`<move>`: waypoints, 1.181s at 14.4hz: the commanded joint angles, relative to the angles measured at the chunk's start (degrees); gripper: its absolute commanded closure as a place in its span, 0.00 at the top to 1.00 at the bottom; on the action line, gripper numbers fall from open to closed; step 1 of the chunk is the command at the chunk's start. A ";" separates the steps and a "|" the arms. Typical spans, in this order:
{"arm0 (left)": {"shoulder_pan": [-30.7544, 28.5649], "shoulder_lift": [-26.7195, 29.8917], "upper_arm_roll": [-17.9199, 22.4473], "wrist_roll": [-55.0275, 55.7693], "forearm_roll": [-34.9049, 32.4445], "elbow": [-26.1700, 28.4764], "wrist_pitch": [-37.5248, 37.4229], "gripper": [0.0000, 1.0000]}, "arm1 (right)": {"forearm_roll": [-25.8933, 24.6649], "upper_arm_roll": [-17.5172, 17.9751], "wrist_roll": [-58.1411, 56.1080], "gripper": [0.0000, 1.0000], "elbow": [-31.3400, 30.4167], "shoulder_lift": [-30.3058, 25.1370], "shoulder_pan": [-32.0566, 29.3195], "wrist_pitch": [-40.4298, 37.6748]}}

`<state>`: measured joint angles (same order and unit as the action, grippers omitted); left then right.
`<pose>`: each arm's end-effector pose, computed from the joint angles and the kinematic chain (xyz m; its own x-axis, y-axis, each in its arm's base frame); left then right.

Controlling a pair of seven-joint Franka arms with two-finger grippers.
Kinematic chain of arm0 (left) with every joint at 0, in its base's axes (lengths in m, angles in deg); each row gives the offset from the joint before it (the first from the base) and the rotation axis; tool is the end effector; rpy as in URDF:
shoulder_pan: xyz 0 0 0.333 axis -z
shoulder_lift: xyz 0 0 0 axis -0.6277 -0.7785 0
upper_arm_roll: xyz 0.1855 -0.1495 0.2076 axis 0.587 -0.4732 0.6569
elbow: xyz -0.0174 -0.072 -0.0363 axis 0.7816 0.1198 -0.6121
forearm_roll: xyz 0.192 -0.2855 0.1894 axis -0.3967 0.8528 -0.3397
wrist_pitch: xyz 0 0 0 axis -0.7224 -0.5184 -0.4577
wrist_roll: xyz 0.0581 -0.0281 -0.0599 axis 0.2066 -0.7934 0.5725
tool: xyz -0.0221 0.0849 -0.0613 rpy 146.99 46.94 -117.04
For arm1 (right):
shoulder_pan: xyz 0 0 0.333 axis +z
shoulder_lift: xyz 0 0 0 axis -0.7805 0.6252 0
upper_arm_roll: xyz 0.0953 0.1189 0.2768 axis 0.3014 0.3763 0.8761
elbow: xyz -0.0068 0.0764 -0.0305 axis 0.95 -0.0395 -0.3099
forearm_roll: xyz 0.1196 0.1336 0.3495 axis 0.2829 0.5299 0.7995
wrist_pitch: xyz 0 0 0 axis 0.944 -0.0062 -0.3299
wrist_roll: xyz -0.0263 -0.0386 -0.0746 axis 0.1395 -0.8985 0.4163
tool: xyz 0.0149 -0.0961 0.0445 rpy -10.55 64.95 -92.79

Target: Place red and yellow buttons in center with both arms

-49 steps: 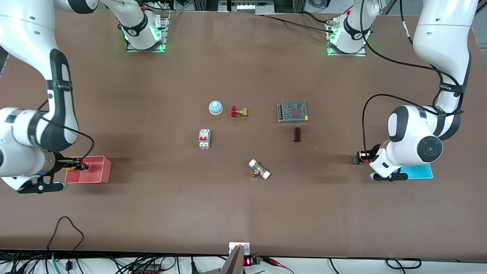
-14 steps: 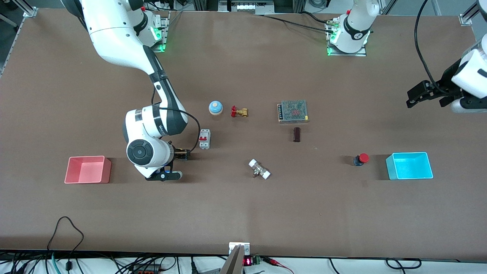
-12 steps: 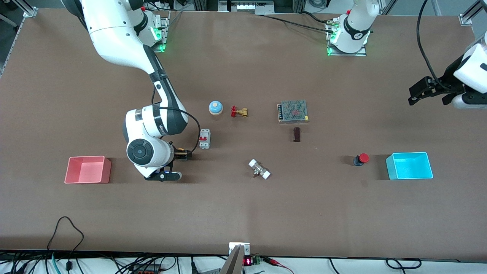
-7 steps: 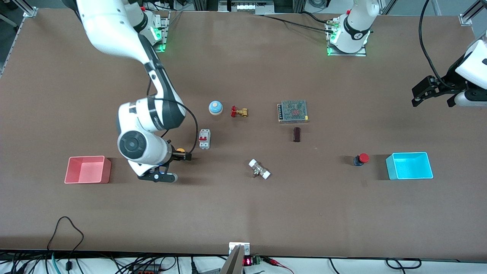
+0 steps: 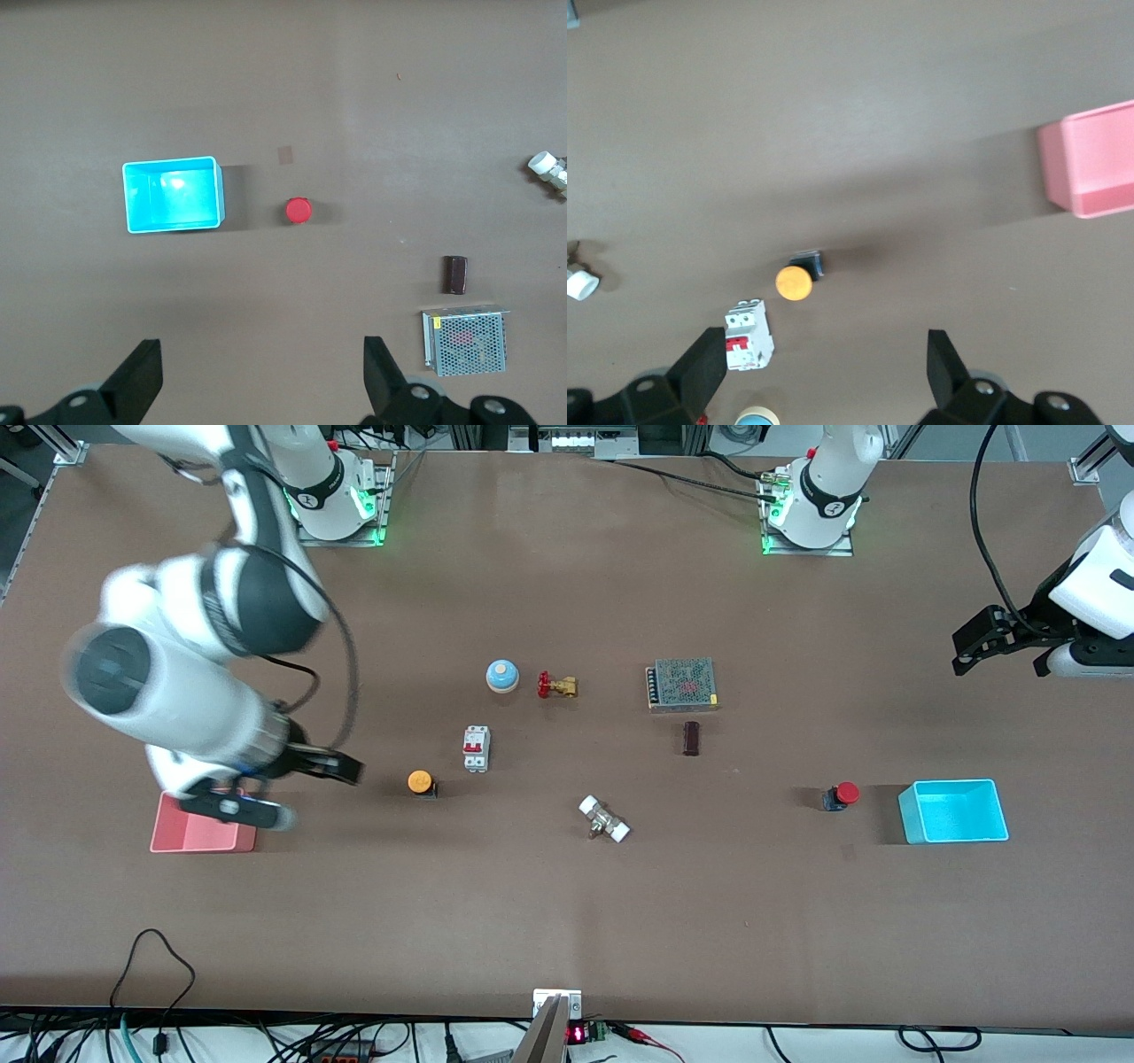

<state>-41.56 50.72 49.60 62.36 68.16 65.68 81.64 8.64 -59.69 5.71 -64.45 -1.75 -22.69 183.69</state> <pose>0.5582 -0.0176 0.6031 0.9966 -0.0140 0.0814 -0.0118 -0.9996 -0.0276 0.6712 0.1714 0.4857 0.9741 -0.2255 -0.0172 -0.2259 -0.9737 -0.0289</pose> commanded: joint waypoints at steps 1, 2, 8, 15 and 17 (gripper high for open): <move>-0.13 0.59 -0.42 -0.22 -0.63 0.36 -0.30 1.00 | -0.34 -3.32 -0.11 1.00 -1.49 -2.99 0.12 -1.91; -0.04 0.50 -0.42 -0.22 -0.63 0.27 -0.30 1.00 | -0.25 -5.07 -0.37 1.00 -1.49 -3.35 0.12 -2.96; -0.22 0.59 -0.42 -0.31 -0.63 0.27 -1.09 1.00 | -3.32 -2.47 -17.47 1.00 -1.49 -7.03 -12.15 -8.41; -0.13 0.59 -0.51 -0.22 -0.54 0.18 -1.17 1.00 | -11.33 10.20 -23.05 1.00 -9.74 -16.87 -23.78 -10.53; -0.13 0.59 -0.51 -0.22 -0.54 0.00 -1.17 1.00 | -11.41 10.38 -23.23 1.00 -12.29 -19.07 -23.52 -10.09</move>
<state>-41.51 50.72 49.48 62.36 68.16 65.69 81.05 -1.72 -50.58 -17.13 -71.39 -16.67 -45.87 172.48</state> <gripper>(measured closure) 0.000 0.000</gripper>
